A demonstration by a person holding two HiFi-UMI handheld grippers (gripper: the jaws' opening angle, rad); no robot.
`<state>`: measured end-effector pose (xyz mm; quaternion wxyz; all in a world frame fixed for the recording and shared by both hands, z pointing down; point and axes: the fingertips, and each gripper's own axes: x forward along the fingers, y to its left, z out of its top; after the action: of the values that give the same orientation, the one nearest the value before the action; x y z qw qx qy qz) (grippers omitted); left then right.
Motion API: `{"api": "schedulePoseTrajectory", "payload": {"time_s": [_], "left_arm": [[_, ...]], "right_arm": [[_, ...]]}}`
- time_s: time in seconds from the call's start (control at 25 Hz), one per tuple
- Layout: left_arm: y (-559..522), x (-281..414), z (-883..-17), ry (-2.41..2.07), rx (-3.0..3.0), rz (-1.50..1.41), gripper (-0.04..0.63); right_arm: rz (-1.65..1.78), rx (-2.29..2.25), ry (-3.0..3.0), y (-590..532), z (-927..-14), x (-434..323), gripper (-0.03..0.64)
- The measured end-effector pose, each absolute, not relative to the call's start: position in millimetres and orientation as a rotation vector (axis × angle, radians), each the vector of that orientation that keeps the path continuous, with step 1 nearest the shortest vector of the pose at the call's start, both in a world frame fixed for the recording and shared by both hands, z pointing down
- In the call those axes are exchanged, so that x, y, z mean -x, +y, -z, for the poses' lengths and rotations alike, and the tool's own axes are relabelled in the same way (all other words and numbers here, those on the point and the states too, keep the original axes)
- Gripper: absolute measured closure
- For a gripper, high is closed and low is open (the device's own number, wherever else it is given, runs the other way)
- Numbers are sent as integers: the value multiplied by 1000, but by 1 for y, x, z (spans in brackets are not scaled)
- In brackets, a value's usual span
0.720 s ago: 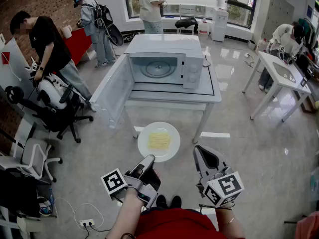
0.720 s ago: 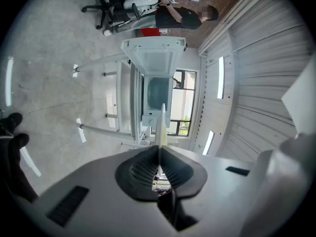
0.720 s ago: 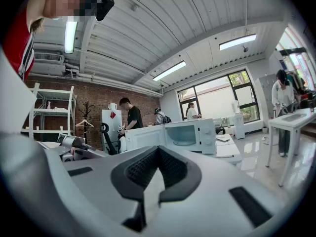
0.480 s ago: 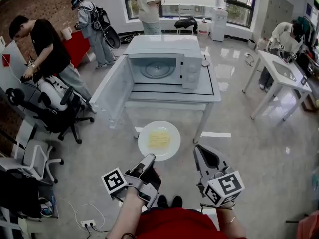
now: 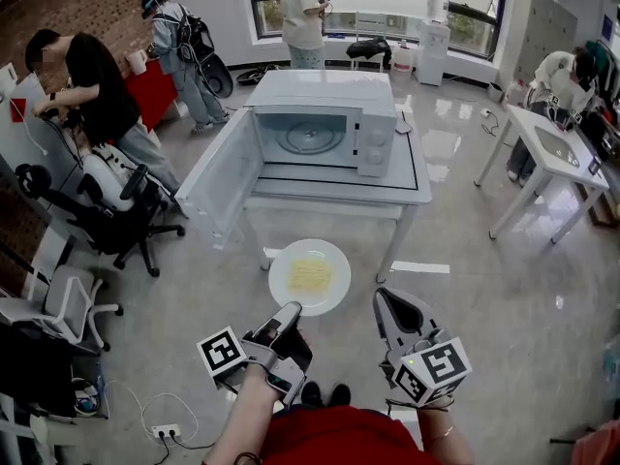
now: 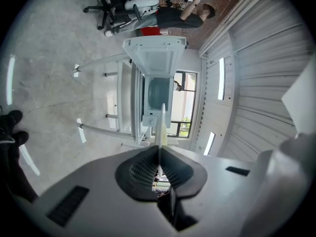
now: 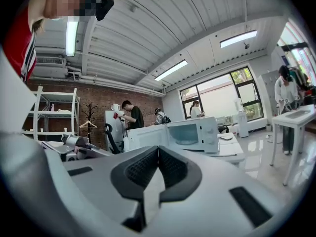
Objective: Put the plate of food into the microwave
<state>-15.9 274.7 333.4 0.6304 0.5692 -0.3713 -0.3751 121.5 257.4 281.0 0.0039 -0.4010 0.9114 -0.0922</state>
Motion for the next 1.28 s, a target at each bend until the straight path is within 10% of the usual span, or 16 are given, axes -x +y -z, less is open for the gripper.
{"api": "schedulePoseTrajectory", "payload": {"time_s": [1.28], "left_arm": [[-10, 82, -337, -813, -1374, 779, 574]], "right_arm": [[468, 1412, 2801, 11, -309, -45, 601]]}}
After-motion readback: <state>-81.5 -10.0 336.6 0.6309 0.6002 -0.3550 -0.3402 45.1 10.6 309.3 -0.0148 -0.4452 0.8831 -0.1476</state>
